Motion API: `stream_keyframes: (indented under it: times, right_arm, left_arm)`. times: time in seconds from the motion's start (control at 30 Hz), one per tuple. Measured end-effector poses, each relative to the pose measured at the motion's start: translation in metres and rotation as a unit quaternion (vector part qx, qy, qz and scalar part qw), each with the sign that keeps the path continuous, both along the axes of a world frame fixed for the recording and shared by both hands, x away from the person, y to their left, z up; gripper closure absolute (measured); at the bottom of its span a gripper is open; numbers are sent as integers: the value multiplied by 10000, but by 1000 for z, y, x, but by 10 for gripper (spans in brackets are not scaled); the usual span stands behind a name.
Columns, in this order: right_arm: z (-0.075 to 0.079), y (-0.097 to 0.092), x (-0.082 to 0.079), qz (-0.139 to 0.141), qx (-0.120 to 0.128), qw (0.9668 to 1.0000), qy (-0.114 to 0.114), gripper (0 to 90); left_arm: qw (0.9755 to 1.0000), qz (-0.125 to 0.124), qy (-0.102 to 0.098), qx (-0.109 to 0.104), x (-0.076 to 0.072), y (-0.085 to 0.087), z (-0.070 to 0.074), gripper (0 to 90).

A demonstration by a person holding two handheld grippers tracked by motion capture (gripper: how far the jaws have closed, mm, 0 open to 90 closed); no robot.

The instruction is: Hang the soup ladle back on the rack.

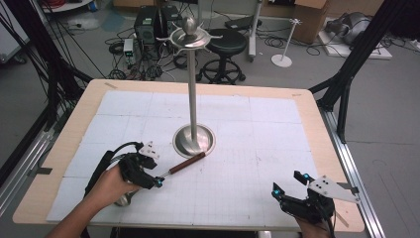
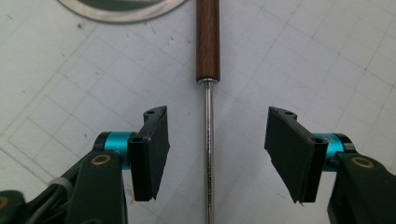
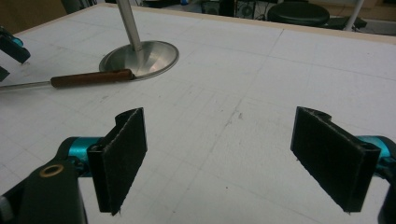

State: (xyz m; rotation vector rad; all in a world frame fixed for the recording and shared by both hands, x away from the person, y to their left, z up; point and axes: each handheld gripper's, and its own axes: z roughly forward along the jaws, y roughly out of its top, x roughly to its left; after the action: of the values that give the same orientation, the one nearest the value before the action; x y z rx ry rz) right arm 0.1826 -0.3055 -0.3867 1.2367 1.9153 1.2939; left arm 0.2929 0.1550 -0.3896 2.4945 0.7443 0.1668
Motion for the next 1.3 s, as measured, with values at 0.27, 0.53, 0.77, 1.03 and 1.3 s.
stream_keyframes:
  times: [0.27, 0.53, 0.77, 1.03, 1.3]
  right_arm:
    - [0, 0, 0, -10, 25, 10000, 9, 179]
    - [1, -2, -1, -39, 39, 10000, -11, 179]
    - [1, -3, -1, -54, 49, 10000, -10, 180]
    - [1, -3, -2, -48, 33, 10000, -20, 180]
    - [1, -4, -1, -61, 73, 10000, 13, 180]
  left_arm:
    - [9992, -128, 260, 267, 3, -3, -7, 493]
    - [9977, -138, 348, 561, 7, -7, -14, 567]
    - [9977, -62, 382, 564, 6, -3, -16, 627]
    - [9965, -188, 364, 735, 2, -9, -21, 701]
    - [9963, -193, 329, 771, 1, -10, -22, 833]
